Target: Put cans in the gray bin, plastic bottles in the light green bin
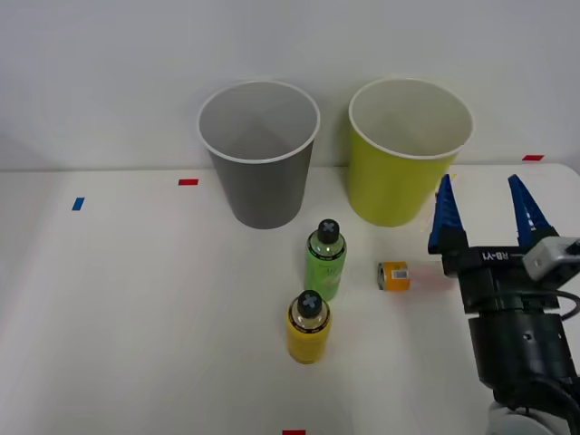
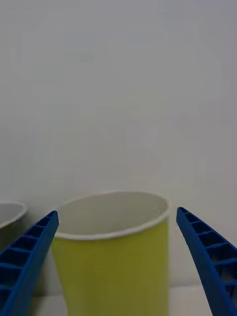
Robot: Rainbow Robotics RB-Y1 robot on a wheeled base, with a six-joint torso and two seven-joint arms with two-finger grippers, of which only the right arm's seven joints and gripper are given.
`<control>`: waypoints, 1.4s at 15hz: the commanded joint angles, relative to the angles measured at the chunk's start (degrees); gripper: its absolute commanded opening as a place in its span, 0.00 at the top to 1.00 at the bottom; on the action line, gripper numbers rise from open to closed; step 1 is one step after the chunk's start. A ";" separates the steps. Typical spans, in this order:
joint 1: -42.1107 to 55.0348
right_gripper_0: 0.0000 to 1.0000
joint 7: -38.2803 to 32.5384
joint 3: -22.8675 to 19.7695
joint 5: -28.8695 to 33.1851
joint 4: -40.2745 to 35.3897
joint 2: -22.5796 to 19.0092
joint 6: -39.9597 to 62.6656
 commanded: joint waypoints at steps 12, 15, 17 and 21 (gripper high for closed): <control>19.06 0.19 0.85 -2.43 8.01 3.01 13.03 4.26; 19.06 0.19 -10.75 -3.75 18.38 10.05 15.23 -0.13; 19.68 0.19 -24.55 -6.65 29.10 13.21 17.08 -0.31; 23.11 0.19 -46.61 -10.87 45.19 17.60 19.71 -2.95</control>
